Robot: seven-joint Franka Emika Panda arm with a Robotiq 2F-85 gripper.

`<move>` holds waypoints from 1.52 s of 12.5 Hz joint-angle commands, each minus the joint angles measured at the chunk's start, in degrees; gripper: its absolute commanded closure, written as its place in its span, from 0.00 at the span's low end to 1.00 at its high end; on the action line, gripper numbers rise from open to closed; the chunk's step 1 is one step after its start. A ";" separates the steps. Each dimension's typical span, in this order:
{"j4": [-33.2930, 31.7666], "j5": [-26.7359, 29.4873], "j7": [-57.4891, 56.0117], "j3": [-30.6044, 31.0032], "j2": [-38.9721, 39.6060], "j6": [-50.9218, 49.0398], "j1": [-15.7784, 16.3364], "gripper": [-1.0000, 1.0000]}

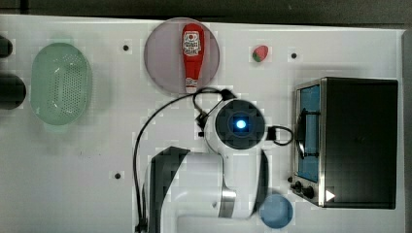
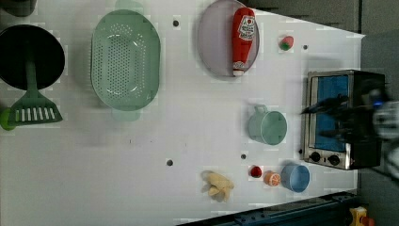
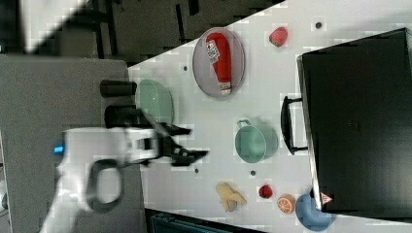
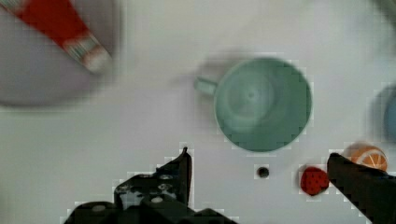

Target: Drag mug right to left.

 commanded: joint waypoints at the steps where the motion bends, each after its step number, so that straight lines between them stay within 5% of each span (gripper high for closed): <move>1: -3.96 0.16 -19.58 -0.24 3.23 6.44 -0.42 0.00; 4: -4.89 0.13 -35.09 0.00 9.03 12.65 -0.31 0.00; 12: -6.43 -1.19 -36.10 0.07 18.95 22.31 1.37 0.03; 19: -7.92 -1.40 -35.44 0.08 20.51 27.88 2.33 0.83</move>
